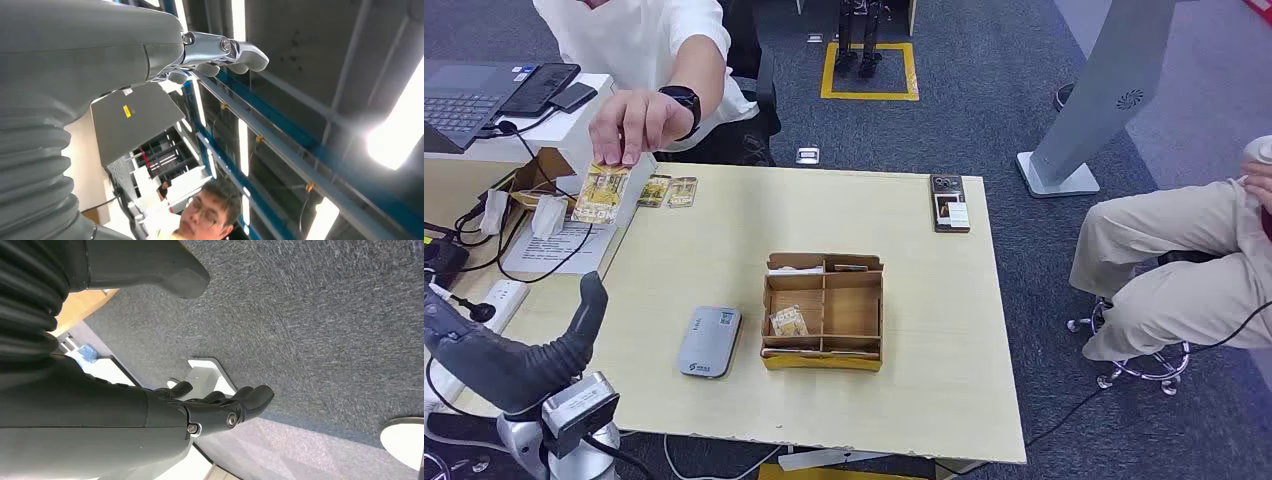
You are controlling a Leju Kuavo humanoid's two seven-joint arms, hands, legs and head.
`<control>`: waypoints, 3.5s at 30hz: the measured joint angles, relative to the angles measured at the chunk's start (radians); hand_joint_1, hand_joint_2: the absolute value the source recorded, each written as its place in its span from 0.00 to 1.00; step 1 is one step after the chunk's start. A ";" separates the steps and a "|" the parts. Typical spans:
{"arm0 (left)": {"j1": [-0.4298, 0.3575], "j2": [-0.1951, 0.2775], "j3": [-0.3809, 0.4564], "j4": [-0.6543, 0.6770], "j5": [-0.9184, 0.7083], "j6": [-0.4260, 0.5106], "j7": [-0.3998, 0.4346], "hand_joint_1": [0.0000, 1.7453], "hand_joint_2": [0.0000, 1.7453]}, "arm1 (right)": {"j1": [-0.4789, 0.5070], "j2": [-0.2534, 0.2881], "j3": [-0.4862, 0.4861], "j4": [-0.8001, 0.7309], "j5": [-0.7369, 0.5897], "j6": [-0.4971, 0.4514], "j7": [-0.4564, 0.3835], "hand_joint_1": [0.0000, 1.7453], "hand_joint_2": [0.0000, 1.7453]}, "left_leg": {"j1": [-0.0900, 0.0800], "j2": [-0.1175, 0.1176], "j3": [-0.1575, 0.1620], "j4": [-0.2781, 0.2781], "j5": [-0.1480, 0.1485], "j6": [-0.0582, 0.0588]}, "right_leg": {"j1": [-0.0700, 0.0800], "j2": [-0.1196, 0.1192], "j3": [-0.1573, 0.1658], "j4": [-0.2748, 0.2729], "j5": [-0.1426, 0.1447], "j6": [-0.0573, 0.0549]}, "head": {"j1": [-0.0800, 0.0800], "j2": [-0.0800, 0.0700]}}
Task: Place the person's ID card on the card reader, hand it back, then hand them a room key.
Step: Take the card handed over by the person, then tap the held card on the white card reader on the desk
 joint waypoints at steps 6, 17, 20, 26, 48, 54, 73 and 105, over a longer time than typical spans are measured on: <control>-0.059 0.000 0.045 0.085 -0.241 0.000 0.050 0.00 1.00 | 0.000 -0.008 0.025 0.019 0.002 0.000 0.000 0.00 1.00 | 0.000 0.000 0.000 0.000 0.000 0.000 | 0.000 0.000 0.000 0.000 0.000 0.000 | 0.000 0.000; -0.157 -0.007 0.104 0.189 -0.425 0.000 0.157 0.00 1.00 | 0.000 -0.023 0.066 0.054 -0.001 0.000 0.000 0.00 1.00 | 0.000 0.000 0.000 0.000 0.000 0.000 | 0.000 0.000 0.000 0.000 0.000 0.000 | 0.000 0.000; -0.162 -0.008 0.104 0.202 -0.466 0.000 0.183 0.00 1.00 | 0.000 -0.025 0.069 0.058 -0.003 0.000 0.000 0.00 1.00 | 0.000 0.000 0.000 0.000 0.000 0.000 | 0.000 0.000 0.000 0.000 0.000 0.000 | 0.000 0.000; -0.168 -0.009 0.104 0.230 -0.559 0.000 0.232 0.00 1.00 | 0.001 -0.032 0.081 0.069 -0.009 0.000 0.004 0.00 1.00 | 0.000 0.000 0.000 0.000 0.000 0.000 | 0.000 0.000 0.000 0.000 0.000 0.000 | 0.000 0.000; -0.173 -0.011 0.104 0.258 -0.485 0.002 0.185 1.00 1.00 | 0.001 -0.038 0.090 0.077 -0.016 0.000 0.002 0.00 1.00 | 0.000 0.000 0.000 0.000 0.000 0.000 | 0.000 0.001 0.000 0.000 0.000 0.000 | 0.000 0.000; -0.173 -0.011 0.104 0.257 -0.496 0.002 0.186 1.00 1.00 | 0.001 -0.038 0.090 0.077 -0.019 0.000 -0.001 0.00 1.00 | 0.000 0.000 0.000 0.000 0.000 0.000 | 0.000 0.001 0.000 0.000 0.000 0.000 | 0.000 0.000; -0.173 -0.011 0.106 0.248 -0.547 0.002 0.204 1.00 1.00 | 0.001 -0.038 0.090 0.077 -0.032 0.000 -0.003 0.00 1.00 | 0.000 0.000 0.000 0.000 0.000 0.000 | 0.000 0.000 0.000 0.000 0.000 0.000 | 0.000 0.000; -0.128 -0.010 0.353 0.292 -0.642 0.002 0.259 1.00 1.00 | -0.003 -0.038 0.066 0.074 -0.043 0.000 0.015 0.00 1.00 | 0.000 0.000 0.000 0.000 0.000 0.000 | 0.000 0.000 0.000 0.000 0.000 0.000 | 0.000 0.000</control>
